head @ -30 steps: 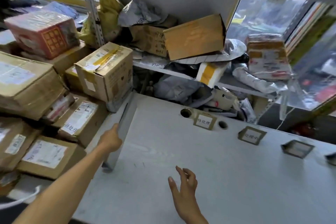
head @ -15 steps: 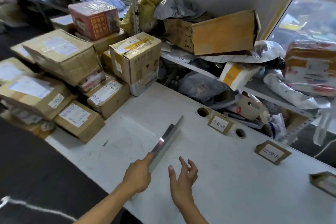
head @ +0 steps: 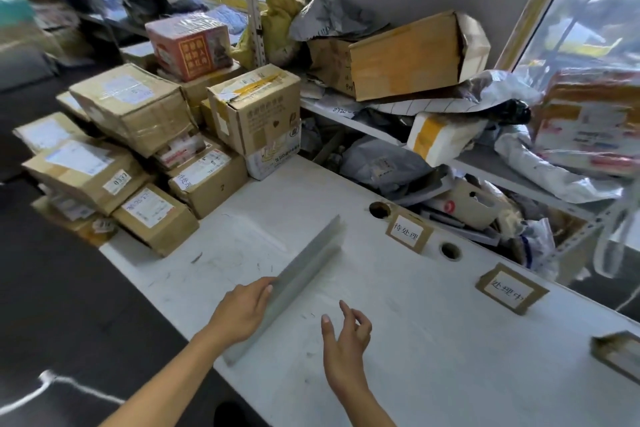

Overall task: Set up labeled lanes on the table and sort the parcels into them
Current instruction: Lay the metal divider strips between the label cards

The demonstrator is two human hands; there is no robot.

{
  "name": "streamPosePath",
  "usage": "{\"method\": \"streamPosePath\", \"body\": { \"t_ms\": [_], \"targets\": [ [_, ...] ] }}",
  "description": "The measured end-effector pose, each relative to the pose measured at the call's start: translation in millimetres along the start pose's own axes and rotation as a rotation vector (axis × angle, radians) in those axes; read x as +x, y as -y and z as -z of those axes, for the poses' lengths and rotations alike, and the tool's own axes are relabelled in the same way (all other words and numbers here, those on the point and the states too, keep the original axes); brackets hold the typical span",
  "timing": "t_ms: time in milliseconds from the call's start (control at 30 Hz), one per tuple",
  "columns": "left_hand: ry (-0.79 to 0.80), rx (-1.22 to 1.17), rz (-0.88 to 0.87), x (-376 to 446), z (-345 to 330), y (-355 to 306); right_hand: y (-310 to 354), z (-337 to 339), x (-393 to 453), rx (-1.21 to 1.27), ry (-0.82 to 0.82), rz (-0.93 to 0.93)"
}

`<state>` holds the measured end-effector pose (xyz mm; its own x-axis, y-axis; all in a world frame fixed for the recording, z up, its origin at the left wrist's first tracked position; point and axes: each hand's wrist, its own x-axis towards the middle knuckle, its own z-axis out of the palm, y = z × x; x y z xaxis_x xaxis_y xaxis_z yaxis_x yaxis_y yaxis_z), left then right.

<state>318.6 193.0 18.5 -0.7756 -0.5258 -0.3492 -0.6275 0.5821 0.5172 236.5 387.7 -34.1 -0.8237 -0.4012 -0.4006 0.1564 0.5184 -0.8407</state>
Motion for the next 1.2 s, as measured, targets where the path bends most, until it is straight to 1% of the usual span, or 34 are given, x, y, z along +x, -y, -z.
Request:
{"method": "streamPosePath", "body": {
  "t_ms": [167, 267, 433, 533, 633, 733, 800, 867, 933, 967, 1000, 1033, 1067, 1100, 1133, 1167, 1200],
  "targets": [
    [-0.068, -0.038, 0.037, -1, 8, -4, 17, 4, 6, 0.102, 0.02, 0.077],
    [-0.159, -0.086, 0.092, 0, 10, -7, 24, 4, 12, 0.134, 0.034, 0.095],
    [-0.3, -0.328, 0.183, -5, 27, -23, 31, 5, 10, 0.157, 0.044, 0.082],
    [-0.32, -0.458, 0.148, -12, 49, -44, 43, 10, 6, 0.201, 0.07, 0.069],
    [-0.332, -0.477, 0.043, -21, 74, -75, 69, 16, 5, 0.361, 0.105, 0.099],
    [-0.258, -0.525, -0.081, -33, 88, -116, 99, 21, 12, 0.607, 0.146, 0.132],
    [-0.139, -0.529, -0.131, -40, 87, -139, 116, 29, 19, 0.782, 0.128, 0.132],
    [0.009, -0.48, -0.208, -41, 77, -151, 121, 43, 28, 0.912, 0.069, 0.142],
    [0.186, -0.433, -0.261, -42, 65, -155, 117, 56, 33, 0.932, 0.023, 0.125],
    [0.28, -0.455, -0.254, -41, 59, -155, 113, 61, 33, 0.91, 0.027, 0.108],
    [0.345, -0.472, -0.243, -38, 53, -153, 107, 65, 33, 0.887, 0.042, 0.09],
    [0.362, -0.479, -0.241, -35, 47, -151, 102, 67, 31, 0.86, 0.066, 0.073],
    [0.318, -0.469, -0.24, -29, 41, -145, 95, 68, 31, 0.839, 0.083, 0.056],
    [0.217, -0.417, -0.223, -20, 35, -135, 88, 69, 30, 0.825, 0.088, 0.035],
    [0.095, -0.309, -0.201, -10, 29, -122, 83, 69, 30, 0.819, 0.078, 0.011],
    [0.015, -0.164, -0.171, -1, 26, -107, 78, 70, 29, 0.823, 0.062, -0.016],
    [-0.006, -0.05, -0.134, 6, 24, -93, 73, 70, 29, 0.835, 0.044, -0.042]
  ]
}}
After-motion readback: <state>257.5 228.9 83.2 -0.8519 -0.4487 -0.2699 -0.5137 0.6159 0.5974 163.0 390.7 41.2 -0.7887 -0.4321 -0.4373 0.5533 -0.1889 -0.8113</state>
